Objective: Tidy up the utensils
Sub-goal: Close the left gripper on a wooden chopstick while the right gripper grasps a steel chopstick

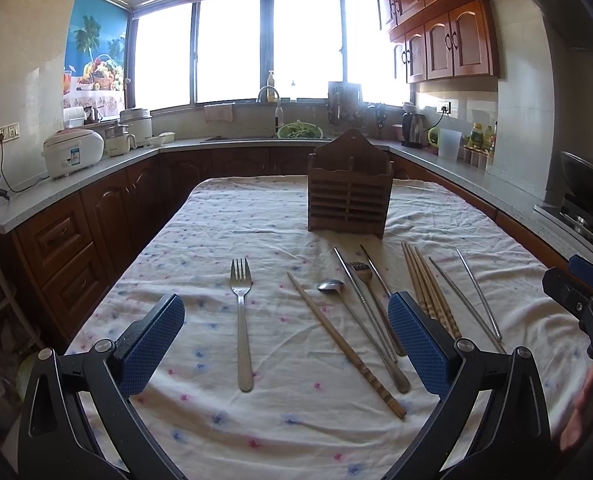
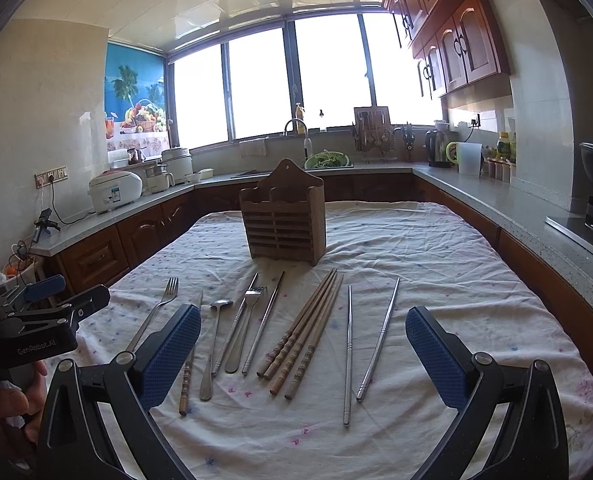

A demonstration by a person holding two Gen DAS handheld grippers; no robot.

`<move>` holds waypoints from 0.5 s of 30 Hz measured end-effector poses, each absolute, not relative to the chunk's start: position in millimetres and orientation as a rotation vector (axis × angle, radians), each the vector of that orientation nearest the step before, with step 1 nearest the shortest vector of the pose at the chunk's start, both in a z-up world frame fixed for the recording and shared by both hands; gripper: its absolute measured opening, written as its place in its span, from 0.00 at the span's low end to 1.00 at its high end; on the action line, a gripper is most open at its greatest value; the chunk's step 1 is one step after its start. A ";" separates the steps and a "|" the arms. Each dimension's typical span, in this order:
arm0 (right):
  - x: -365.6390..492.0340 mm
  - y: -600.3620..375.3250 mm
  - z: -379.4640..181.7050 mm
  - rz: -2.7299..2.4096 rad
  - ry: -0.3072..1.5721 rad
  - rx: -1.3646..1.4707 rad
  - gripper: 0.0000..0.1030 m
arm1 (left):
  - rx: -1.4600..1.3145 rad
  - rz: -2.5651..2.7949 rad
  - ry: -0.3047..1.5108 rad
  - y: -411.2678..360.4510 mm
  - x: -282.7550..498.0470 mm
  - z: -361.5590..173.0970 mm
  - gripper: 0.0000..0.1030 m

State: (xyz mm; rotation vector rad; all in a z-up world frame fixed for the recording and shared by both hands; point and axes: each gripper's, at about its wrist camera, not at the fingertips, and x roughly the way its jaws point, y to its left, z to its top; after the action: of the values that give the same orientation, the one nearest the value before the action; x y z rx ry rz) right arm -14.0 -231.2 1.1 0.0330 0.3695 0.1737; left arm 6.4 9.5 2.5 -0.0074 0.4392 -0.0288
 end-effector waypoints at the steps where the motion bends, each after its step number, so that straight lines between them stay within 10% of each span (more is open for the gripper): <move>1: -12.7 -230.5 2.4 0.183 0.371 0.033 1.00 | -0.016 -0.034 0.457 10.9 10.3 1.4 1.00; 15: 62.2 -247.2 0.8 0.191 0.531 0.101 0.92 | -0.131 -0.066 0.724 30.8 100.4 -20.0 0.94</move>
State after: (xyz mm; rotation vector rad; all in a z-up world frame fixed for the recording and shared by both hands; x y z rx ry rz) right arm 62.2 -247.2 0.8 0.1012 0.5314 0.1910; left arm 100.4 30.8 -20.0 -0.1310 0.7237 -0.0655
